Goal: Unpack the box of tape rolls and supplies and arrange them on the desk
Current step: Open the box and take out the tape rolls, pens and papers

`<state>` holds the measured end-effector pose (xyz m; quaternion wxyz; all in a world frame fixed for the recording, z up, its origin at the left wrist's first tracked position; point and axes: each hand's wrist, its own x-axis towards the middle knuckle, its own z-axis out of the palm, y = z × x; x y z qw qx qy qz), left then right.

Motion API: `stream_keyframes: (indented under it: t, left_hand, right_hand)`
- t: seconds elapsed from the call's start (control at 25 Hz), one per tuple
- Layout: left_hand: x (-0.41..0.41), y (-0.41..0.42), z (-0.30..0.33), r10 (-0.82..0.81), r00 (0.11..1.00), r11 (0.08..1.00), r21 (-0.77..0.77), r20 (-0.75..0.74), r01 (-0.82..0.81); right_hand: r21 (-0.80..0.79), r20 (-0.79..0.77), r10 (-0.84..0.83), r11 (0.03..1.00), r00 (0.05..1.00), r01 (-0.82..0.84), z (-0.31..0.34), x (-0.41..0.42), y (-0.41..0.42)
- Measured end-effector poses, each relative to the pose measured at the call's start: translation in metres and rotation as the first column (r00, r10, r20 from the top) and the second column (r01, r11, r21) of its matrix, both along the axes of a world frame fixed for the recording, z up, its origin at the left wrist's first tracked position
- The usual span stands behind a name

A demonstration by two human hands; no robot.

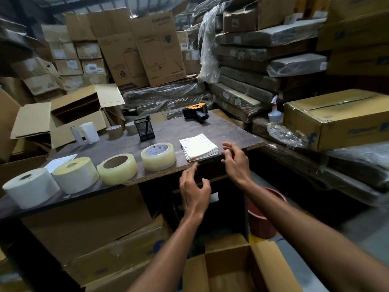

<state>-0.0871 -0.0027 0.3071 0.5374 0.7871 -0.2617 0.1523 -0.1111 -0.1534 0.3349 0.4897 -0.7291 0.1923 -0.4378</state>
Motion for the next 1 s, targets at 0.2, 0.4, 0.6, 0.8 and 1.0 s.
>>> stream_keyframes:
  t: [0.2, 0.4, 0.6, 0.8, 1.0]
  left_hand:
    - [-0.017, 0.006, -0.051, -0.132, 0.937, 0.991, -0.031, -0.323, 0.129]
    - [-0.026, 0.013, -0.125, -0.178, 0.862, 0.968, 0.073, -0.475, 0.24]
    - [-0.028, 0.01, -0.197, -0.089, 0.801, 0.958, 0.168, -0.592, 0.231]
    - [-0.039, 0.011, -0.257, -0.055, 0.767, 0.933, 0.24, -0.639, 0.268]
    - [-0.05, 0.006, -0.321, 0.039, 0.699, 0.891, 0.342, -0.714, 0.299]
  right_hand:
    - [0.15, 0.002, 0.006, 0.989, 1.0, -0.006, -0.068, -0.036, 0.021]
    - [0.255, -0.29, 0.117, 0.966, 0.95, -0.041, -0.167, -0.064, 0.031]
    - [0.301, -0.519, 0.116, 0.952, 0.847, 0.054, -0.235, -0.088, 0.033]
    - [0.307, -0.715, 0.16, 0.946, 0.681, 0.1, -0.302, -0.104, 0.033]
    - [0.404, -0.84, 0.294, 0.9, 0.455, 0.164, -0.375, -0.116, 0.038]
